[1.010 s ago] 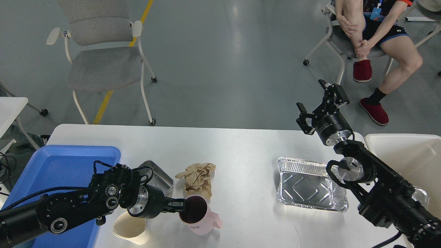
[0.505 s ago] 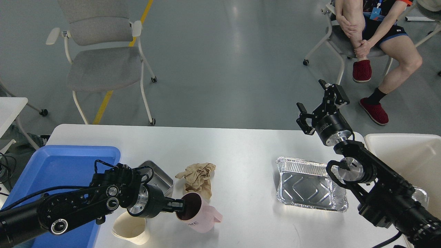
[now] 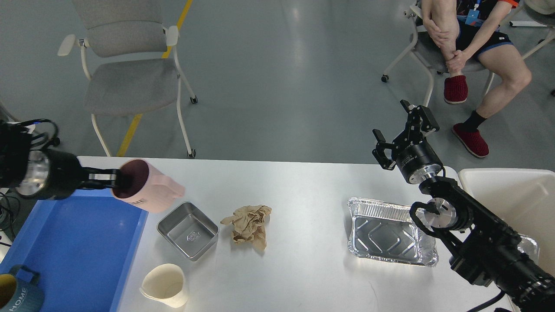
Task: Tidy desktop
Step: 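Lift the pink mug and place it in the blue tray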
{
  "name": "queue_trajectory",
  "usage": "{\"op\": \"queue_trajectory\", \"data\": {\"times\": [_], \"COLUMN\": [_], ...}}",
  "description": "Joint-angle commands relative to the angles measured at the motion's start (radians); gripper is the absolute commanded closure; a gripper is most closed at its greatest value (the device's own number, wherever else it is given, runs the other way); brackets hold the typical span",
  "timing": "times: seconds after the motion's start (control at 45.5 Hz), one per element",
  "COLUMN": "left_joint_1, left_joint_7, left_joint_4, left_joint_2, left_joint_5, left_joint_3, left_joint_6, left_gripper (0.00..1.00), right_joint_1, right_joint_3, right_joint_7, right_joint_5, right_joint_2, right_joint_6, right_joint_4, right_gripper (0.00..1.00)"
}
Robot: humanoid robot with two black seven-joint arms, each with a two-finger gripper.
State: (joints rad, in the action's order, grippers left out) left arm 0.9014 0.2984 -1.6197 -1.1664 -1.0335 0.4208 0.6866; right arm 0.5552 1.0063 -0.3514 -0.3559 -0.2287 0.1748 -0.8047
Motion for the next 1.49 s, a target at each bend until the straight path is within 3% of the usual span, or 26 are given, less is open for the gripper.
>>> {"op": "queue_trajectory", "data": {"times": [0.0,0.132,0.307,0.593,0.768,0.944,1.098,1.208,1.471], "left_joint_1": [-0.016,-0.071,-0.092,-0.137,-0.236,-0.297,-0.312,-0.314,-0.312], "left_joint_7": [-0.012,-0.018,-0.018,-0.021,-0.019,-0.019,-0.025,-0.031,-0.033], "left_joint_4": [0.003,0.020,0.078,0.169,0.169,0.170,0.172,0.172,0.170], "left_joint_2": [-0.182,-0.309,-0.335,-0.193,-0.116,-0.081,-0.070,-0.068,-0.084], "left_joint_5": [0.056,0.113,0.133,0.158,0.158,0.158,0.159,0.159,0.213], "left_joint_3": [-0.014,-0.039,-0.114,-0.364,-0.378,-0.376,-0.376,-0.375,-0.369], "left_joint_6": [0.013,0.001,-0.048,-0.258,-0.349,-0.381,-0.400,-0.407,-0.440], "left_gripper": [1.00,1.00,1.00,1.00,1.00,0.99,0.88,0.61,0.16], "right_joint_1": [-0.003,-0.006,-0.004,-0.006,-0.006,-0.006,-0.004,-0.001,-0.003], "right_joint_3": [0.000,0.000,0.000,0.000,0.000,0.000,0.000,0.000,0.000], "right_joint_7": [0.000,0.000,0.000,0.000,0.000,0.000,0.000,0.000,0.000], "right_joint_5": [0.000,0.000,0.000,0.000,-0.002,-0.002,-0.002,0.000,0.000], "right_joint_2": [-0.001,-0.001,0.006,0.003,0.002,0.003,0.003,0.003,0.005], "right_joint_6": [0.002,0.002,0.002,0.002,0.002,0.002,0.002,0.002,0.002], "right_joint_4": [0.001,0.004,0.004,0.004,0.004,0.005,0.005,0.004,0.004], "right_gripper": [0.00,0.00,0.00,0.00,0.00,0.00,0.00,0.00,0.00]}}
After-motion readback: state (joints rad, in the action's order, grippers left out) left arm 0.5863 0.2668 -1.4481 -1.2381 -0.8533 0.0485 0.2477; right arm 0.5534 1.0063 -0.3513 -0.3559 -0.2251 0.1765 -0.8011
